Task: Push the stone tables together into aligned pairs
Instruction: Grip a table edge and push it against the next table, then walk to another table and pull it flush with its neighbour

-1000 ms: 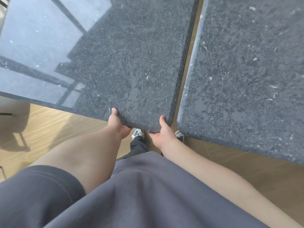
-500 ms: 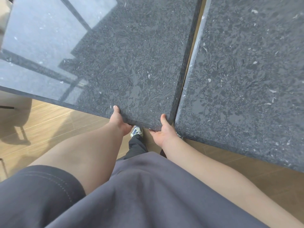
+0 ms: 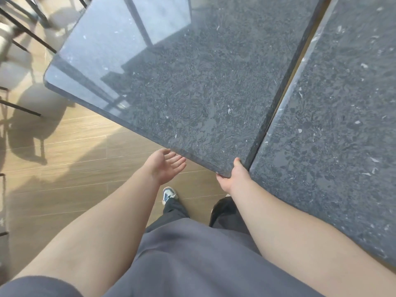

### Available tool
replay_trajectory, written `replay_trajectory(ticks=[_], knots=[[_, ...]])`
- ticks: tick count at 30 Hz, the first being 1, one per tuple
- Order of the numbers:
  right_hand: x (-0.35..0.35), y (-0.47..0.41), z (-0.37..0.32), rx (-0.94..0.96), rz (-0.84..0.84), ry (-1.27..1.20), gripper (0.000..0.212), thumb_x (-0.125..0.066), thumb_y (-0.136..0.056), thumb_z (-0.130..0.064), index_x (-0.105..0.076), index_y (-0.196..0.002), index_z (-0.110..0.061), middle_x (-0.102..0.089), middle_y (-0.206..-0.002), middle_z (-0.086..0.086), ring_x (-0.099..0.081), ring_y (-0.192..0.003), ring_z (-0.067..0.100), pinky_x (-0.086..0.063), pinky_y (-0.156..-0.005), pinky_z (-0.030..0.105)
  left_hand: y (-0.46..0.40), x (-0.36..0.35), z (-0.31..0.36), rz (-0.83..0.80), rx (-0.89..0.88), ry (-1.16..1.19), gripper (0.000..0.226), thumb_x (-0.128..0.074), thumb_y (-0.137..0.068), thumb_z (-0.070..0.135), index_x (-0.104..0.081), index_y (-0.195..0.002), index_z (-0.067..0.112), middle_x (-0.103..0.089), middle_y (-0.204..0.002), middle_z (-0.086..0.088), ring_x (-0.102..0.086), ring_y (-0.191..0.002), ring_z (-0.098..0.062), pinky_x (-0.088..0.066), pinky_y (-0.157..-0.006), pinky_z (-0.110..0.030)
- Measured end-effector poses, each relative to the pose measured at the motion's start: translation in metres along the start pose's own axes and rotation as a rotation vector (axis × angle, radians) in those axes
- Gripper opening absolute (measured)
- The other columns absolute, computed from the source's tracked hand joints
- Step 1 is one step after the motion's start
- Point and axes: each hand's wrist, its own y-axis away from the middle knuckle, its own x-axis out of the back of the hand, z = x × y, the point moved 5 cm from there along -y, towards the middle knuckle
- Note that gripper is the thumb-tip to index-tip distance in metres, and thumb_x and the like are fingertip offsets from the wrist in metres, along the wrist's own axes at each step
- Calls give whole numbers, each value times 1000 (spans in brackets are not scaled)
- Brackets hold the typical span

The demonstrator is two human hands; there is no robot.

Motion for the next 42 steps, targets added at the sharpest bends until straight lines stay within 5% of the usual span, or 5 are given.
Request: replay_trajectory(ticks=[4,9,16,24,42], knots=[[-17,25,21,79,99,109,32,-49,-98,-22,-45,-130,-18,-52,-132,-7,-51,-119,14,-43,-105,30,9,41,29,-31,-60,56,29,-36,-104,15,-53,-124,1,-58,-138,-16,-63,-110,-32,-47,-100,-46],[-78,47,108,123,3,384,49,-41,-101,-13,-35,-149,-5,-39,-155,12,-42,-142,27,-40,-111,41,31,119,79,-36,-118,73,30,-36,-104,14,-51,-127,4,-60,-134,-15,-65,-104,-30,-49,-95,-45],[-191,101,262,117,-265,581,26,-37,-99,-9,-52,-120,-6,-60,-99,7,-60,-87,21,-48,-84,35,103,286,175,-4,-305,147,31,-40,-103,12,-53,-128,0,-63,-125,-14,-66,-104,-28,-54,-86,-42],[-304,183,378,147,-542,822,15,-40,-100,-8,-54,-103,-5,-59,-97,9,-59,-88,23,-52,-81,36,185,414,278,52,-598,276,22,-38,-105,13,-58,-109,5,-64,-122,-15,-66,-104,-28,-53,-90,-43],[-618,303,396,892,-1135,1047,31,-47,-91,-1,-56,-120,-8,-66,-94,7,-66,-87,20,-57,-84,35,284,392,591,265,-1290,-304,31,-44,-103,0,-54,-128,14,-69,-117,-8,-69,-108,-19,-55,-96,-42]])
